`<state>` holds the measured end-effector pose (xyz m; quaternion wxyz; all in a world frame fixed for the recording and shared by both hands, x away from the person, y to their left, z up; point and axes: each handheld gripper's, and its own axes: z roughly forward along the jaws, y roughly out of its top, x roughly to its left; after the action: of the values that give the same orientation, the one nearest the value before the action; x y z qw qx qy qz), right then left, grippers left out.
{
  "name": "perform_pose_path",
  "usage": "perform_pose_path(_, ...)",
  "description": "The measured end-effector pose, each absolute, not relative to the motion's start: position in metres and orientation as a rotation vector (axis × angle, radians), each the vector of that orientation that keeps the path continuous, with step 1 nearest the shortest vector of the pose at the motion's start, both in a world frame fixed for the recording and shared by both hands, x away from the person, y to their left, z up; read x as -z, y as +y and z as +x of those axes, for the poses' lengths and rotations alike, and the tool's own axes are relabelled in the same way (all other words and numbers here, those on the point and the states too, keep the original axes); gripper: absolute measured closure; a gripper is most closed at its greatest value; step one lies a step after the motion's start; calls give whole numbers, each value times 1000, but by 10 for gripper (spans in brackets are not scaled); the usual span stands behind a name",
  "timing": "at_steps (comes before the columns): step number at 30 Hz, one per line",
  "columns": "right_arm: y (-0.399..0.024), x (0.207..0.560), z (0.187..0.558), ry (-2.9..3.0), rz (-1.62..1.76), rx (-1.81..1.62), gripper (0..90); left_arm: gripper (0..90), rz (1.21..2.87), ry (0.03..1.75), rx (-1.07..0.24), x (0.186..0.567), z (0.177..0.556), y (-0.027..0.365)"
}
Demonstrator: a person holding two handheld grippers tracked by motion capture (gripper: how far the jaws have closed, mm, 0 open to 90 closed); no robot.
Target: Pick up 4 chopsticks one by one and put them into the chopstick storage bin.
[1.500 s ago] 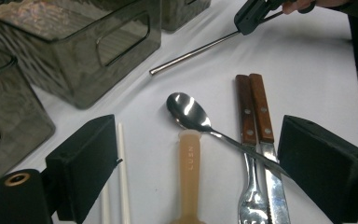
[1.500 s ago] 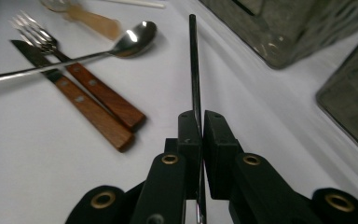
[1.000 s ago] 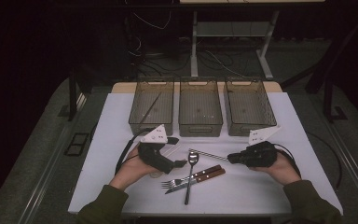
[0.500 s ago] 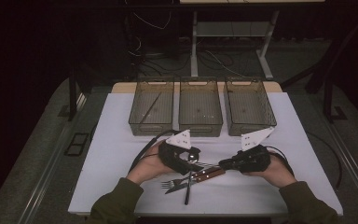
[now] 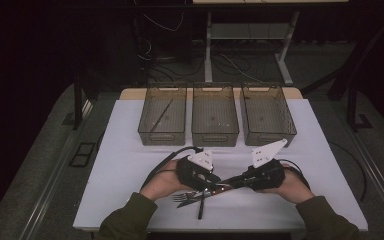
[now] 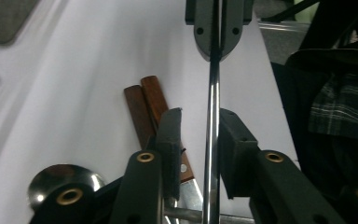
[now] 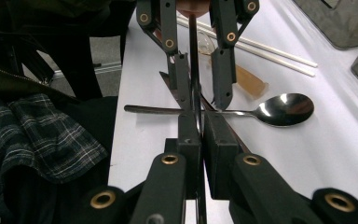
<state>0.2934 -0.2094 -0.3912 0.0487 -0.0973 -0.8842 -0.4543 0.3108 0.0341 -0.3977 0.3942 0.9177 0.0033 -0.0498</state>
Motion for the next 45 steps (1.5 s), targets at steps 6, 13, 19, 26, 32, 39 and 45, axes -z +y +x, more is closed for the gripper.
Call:
perform_pose_path(6, -209, 391, 293, -2688, -290, 1384, 864, 818, 2309, -27, 166, 397, 310, 34)
perform_pose_path(13, -208, 392, 293, -2681, -259, 1415, 852, 838, 2296, -33, 182, 396, 311, 38)
perform_pose_path(19, -214, 390, 295, -2681, -295, 1460, 644, 839, 2301, 7, 148, 396, 315, 46)
perform_pose_path(26, -232, 390, 297, -2704, -428, 1555, 424, 839, 2281, 101, 118, 393, 322, 72)
perform_pose_path(32, -253, 392, 297, -2721, -575, 1654, 304, 839, 2268, 191, 61, 390, 326, 97)
perform_pose_path(39, -275, 404, 290, -2741, -825, 1679, 202, 839, 2237, 342, -19, 383, 335, 123)
perform_pose_path(45, -287, 422, 284, -2751, -1015, 1632, 187, 839, 2182, 485, -81, 377, 343, 142)
